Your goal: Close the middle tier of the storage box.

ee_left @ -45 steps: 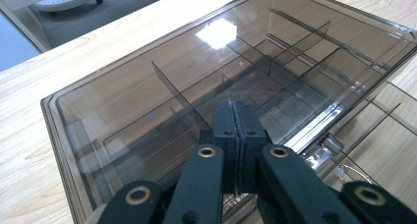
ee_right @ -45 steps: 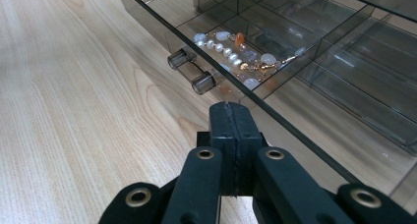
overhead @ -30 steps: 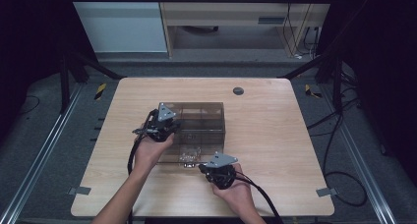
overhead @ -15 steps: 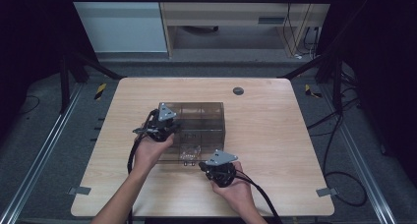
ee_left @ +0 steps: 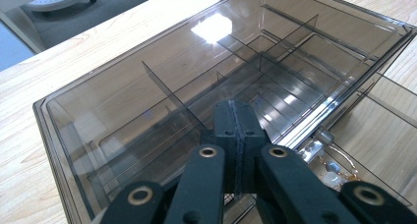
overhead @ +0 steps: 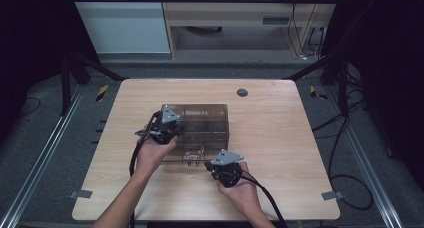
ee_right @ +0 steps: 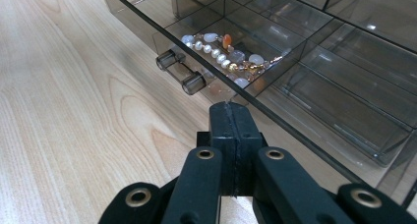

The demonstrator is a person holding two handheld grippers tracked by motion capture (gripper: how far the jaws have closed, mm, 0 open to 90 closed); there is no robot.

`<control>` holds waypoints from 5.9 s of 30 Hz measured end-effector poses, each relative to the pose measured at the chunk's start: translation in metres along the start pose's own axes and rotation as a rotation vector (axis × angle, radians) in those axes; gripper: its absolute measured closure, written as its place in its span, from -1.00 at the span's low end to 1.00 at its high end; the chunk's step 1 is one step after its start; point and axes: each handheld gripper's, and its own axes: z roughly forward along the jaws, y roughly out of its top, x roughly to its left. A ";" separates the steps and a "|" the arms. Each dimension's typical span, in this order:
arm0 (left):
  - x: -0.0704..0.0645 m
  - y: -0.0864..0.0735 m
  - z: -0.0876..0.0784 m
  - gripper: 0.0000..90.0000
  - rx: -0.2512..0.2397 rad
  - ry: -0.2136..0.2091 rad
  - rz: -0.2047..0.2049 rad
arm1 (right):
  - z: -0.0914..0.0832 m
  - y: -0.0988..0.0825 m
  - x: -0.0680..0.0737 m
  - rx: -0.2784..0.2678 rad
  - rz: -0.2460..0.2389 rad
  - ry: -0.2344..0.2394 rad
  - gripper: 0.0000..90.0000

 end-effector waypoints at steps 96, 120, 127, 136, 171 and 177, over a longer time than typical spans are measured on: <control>-0.002 -0.001 -0.003 1.00 0.000 -0.001 0.011 | 0.034 0.037 -0.038 0.015 0.046 -0.043 1.00; -0.010 0.000 -0.023 0.99 -0.085 0.017 0.031 | 0.005 0.031 -0.035 -0.016 0.036 -0.024 1.00; -0.014 -0.007 -0.038 0.97 -0.111 0.010 0.043 | -0.020 0.023 -0.040 -0.033 0.037 -0.011 1.00; -0.017 -0.021 -0.056 0.78 -0.155 0.014 0.024 | -0.039 0.012 -0.052 -0.034 0.048 0.001 0.76; 0.033 -0.134 -0.072 -0.87 -0.162 0.179 -0.149 | -0.095 -0.063 -0.141 0.036 0.185 -0.224 -0.84; 0.048 -0.150 -0.068 -0.87 -0.123 0.271 -0.183 | -0.094 -0.072 -0.154 0.058 0.192 -0.268 -0.86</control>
